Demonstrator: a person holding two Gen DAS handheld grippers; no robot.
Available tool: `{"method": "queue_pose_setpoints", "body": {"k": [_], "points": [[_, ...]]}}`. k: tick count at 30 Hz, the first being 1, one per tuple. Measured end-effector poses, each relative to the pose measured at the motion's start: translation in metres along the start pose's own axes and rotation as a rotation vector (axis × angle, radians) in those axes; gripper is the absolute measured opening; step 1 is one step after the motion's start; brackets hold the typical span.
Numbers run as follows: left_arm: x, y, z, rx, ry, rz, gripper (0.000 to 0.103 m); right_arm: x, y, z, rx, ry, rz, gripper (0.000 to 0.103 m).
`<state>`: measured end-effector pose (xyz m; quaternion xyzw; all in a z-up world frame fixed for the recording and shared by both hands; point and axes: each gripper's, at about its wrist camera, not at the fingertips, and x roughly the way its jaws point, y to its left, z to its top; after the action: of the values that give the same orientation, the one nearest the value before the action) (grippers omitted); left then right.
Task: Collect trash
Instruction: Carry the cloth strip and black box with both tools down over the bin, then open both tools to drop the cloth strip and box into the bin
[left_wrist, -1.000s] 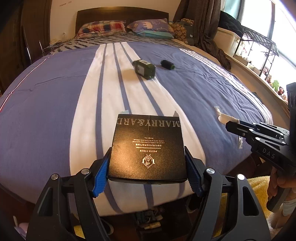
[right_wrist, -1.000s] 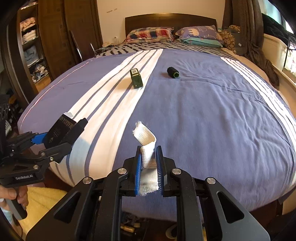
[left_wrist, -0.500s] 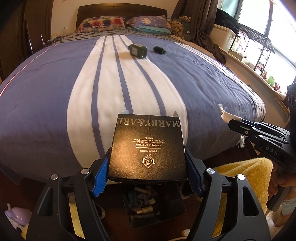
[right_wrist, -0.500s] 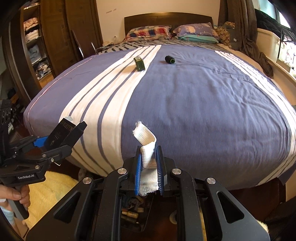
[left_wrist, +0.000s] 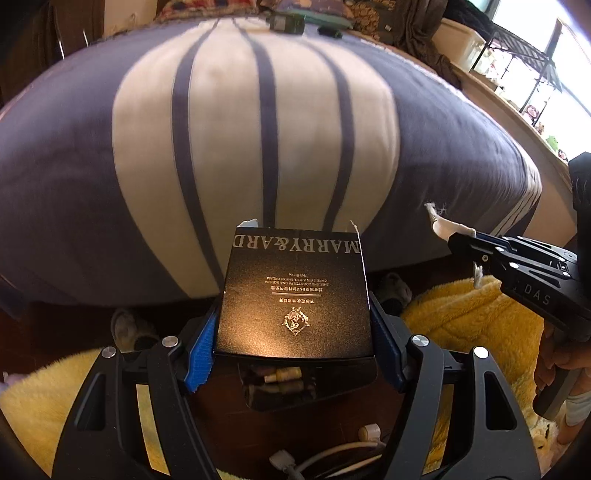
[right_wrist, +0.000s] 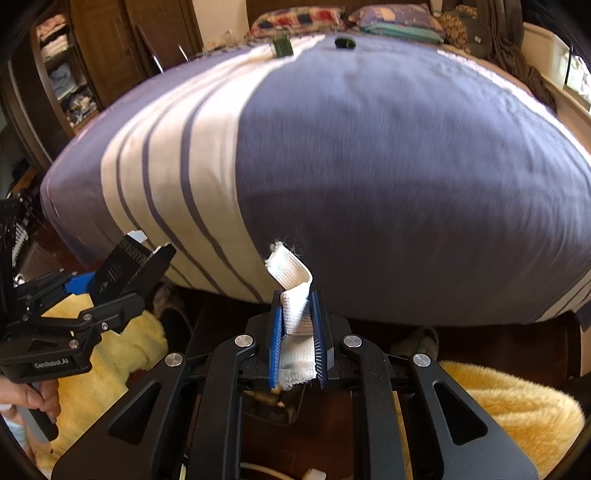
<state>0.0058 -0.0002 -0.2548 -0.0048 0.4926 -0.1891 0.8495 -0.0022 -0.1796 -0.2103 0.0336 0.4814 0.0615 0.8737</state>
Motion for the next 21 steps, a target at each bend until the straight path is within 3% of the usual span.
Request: {"method": "queue_pose_setpoints", "body": {"k": [12,21], "points": [[0.073,0.012,-0.036,-0.033,0.189,0.001,0.068,0.061,0.008,-0.025,0.012,0.165,0.004,0.016],[0.115,0.016,-0.051,-0.034,0.305,0.004,0.068,0.101,0.010,-0.032,0.036,0.270,0.083,0.016]]}}
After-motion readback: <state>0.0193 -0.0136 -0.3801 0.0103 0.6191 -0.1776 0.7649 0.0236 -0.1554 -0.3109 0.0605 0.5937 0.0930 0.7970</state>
